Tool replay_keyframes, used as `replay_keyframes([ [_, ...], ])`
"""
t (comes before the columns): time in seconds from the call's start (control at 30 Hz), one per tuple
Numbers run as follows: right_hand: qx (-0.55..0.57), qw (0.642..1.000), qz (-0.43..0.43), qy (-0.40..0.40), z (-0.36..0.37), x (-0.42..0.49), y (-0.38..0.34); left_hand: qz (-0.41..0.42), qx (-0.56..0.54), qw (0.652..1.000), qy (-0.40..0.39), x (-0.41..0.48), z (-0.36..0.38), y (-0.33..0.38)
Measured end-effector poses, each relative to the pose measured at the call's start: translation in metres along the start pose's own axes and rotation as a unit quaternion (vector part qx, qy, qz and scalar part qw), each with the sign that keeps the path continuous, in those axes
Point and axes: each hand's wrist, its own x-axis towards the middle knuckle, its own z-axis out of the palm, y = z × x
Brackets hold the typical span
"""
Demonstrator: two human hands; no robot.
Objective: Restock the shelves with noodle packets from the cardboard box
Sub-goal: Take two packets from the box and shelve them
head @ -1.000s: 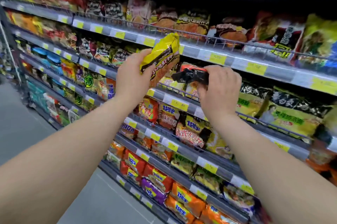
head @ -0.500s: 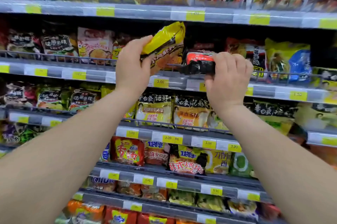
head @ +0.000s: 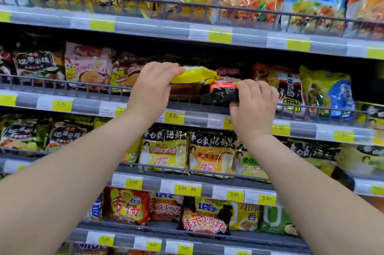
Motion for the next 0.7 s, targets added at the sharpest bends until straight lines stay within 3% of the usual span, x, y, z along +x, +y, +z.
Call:
replay_keyframes([
  [0.2, -0.067, 0.995, 0.078, 0.014, 0.01, 0.015, -0.004, -0.036, -0.015, 0.999, -0.022, 0.012, 0.01, -0.025],
  [0.4, -0.101, 0.983, 0.146, 0.044, 0.009, 0.027, -0.016, -0.066, 0.081, 0.991, 0.083, 0.019, 0.025, -0.037],
  [0.5, -0.044, 0.983, 0.179, 0.003, 0.009, 0.024, -0.029, -0.037, 0.078, 0.989, 0.118, 0.015, 0.031, -0.036],
  [0.6, -0.006, 0.987, 0.158, -0.027, 0.015, 0.012, -0.036, 0.0, 0.075, 0.994, 0.083, 0.005, 0.04, -0.035],
  [0.7, -0.001, 0.989, 0.129, -0.074, 0.026, 0.006, -0.04, -0.051, 0.086, 0.995, 0.008, -0.003, 0.051, -0.032],
])
